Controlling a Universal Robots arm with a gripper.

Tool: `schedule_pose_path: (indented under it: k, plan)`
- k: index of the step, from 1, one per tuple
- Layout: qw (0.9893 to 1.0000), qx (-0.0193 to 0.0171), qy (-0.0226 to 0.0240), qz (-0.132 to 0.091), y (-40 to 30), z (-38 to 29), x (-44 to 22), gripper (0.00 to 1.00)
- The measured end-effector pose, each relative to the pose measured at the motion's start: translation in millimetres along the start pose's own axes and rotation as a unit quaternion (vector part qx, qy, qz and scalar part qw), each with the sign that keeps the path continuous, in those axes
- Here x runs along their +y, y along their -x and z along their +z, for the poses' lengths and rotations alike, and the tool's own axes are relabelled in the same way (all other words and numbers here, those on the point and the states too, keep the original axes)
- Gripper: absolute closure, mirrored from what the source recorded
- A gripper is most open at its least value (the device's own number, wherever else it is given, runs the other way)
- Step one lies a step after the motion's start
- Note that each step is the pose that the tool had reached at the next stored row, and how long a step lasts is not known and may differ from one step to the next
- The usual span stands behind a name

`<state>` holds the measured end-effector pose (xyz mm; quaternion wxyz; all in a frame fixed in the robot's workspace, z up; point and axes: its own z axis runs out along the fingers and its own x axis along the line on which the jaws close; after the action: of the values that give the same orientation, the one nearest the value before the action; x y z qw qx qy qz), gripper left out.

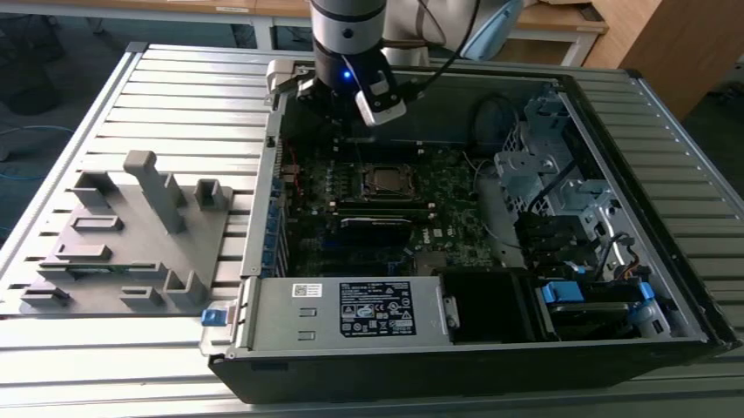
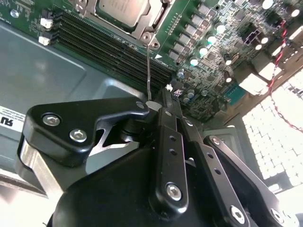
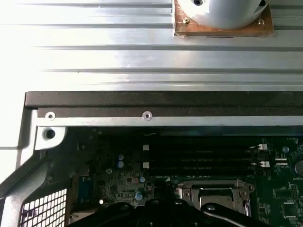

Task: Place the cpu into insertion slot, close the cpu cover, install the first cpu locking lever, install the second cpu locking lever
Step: 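Install the first cpu locking lever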

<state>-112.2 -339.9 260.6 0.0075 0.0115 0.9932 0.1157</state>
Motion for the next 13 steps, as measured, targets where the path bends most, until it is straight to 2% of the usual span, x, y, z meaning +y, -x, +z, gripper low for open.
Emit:
schedule_pose_path:
  k: [6, 11, 13]
  plan:
    - [1.0, 0.0002, 0.0064, 0.0, -0.3, 4.5, -1.1, 0.9]
    - [1.0, 0.0002, 0.007, 0.0, -0.2, 4.7, -1.1, 0.9]
    - [0.9999, 0.0003, 0.0124, 0.0, -0.2, 4.9, -1.3, 0.9]
